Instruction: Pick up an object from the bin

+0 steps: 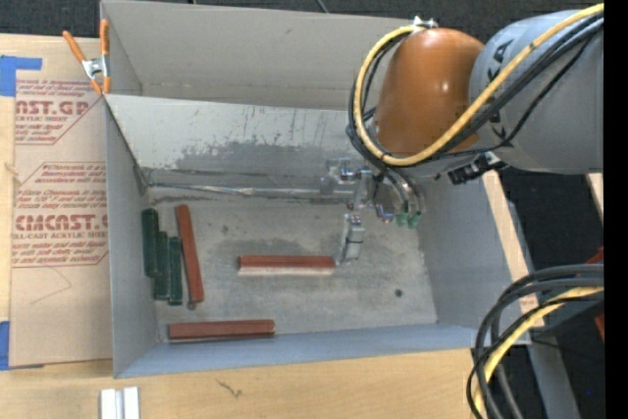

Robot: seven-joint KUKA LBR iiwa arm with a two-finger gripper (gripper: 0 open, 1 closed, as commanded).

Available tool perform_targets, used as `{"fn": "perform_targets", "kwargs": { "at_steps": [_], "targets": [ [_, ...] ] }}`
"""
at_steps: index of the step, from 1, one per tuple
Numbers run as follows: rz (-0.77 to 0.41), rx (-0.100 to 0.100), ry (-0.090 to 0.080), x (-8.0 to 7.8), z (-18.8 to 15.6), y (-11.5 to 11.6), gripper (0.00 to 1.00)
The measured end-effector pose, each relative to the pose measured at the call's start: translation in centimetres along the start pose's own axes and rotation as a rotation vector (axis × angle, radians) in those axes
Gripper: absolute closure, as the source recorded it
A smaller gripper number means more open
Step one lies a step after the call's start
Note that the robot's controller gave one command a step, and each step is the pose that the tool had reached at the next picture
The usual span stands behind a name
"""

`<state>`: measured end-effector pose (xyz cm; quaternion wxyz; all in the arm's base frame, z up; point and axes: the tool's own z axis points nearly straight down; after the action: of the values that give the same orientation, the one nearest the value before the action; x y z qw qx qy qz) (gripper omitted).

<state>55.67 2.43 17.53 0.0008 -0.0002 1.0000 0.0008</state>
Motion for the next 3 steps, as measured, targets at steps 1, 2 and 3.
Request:
{"fn": "perform_targets", "kwargs": {
  "at_steps": [1, 2, 3],
  "targets": [
    [0.0, 0.0, 0.0, 0.0, 0.0, 0.0, 0.0],
    [-0.062, 0.002, -0.004, 3.1, 5.9, 1.9, 0.0],
    [-0.074, 0.001, 0.008, 3.1, 8.6, 2.4, 0.0]
  ]
}}
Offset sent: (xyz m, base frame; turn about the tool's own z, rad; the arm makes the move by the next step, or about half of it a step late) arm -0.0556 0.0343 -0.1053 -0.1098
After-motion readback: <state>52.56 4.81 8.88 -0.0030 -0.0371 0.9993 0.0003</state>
